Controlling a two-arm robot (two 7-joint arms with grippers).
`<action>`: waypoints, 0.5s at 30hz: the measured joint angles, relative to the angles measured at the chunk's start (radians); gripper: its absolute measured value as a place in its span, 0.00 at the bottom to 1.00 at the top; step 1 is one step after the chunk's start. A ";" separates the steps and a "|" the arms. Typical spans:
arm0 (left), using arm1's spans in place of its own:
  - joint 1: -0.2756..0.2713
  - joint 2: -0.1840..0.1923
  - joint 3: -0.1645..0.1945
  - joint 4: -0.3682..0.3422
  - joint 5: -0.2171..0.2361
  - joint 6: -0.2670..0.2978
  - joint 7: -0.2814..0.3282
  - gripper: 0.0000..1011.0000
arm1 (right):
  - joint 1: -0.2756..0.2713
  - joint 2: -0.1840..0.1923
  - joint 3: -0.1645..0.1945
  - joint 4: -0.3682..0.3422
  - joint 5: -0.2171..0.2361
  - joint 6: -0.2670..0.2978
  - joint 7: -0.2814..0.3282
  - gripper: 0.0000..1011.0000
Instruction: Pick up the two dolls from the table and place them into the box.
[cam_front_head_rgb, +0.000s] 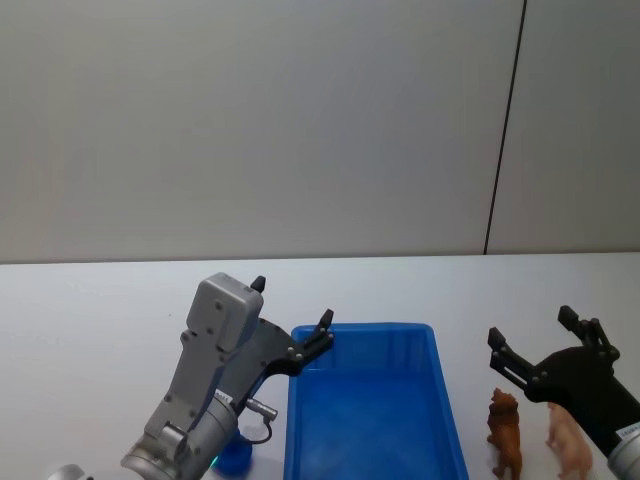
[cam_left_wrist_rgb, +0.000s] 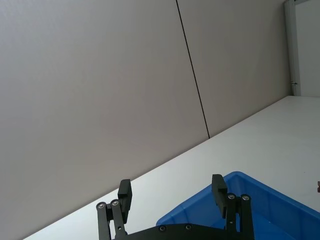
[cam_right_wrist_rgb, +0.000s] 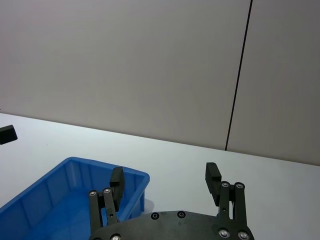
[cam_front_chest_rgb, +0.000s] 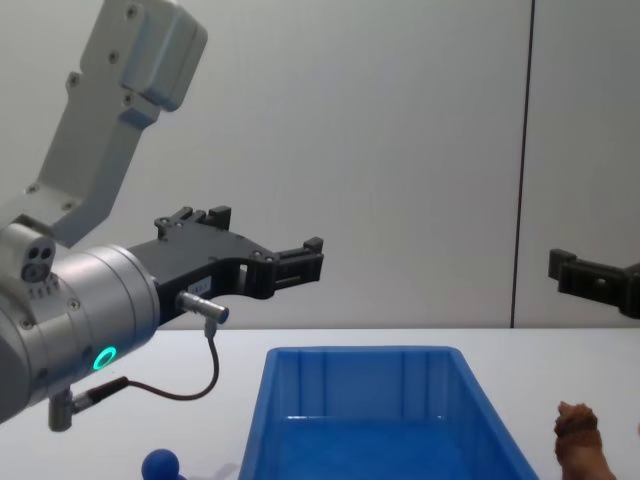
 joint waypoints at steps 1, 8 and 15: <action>0.000 0.000 0.000 0.000 0.000 0.000 0.000 1.00 | 0.000 0.000 0.000 0.000 0.000 0.000 0.000 0.99; 0.000 0.000 0.000 0.000 0.000 0.000 0.000 1.00 | 0.000 0.000 0.000 0.000 0.000 0.000 0.000 0.99; 0.000 0.000 0.000 0.000 0.000 0.000 0.000 1.00 | 0.000 0.000 0.000 0.000 0.000 0.000 0.000 0.99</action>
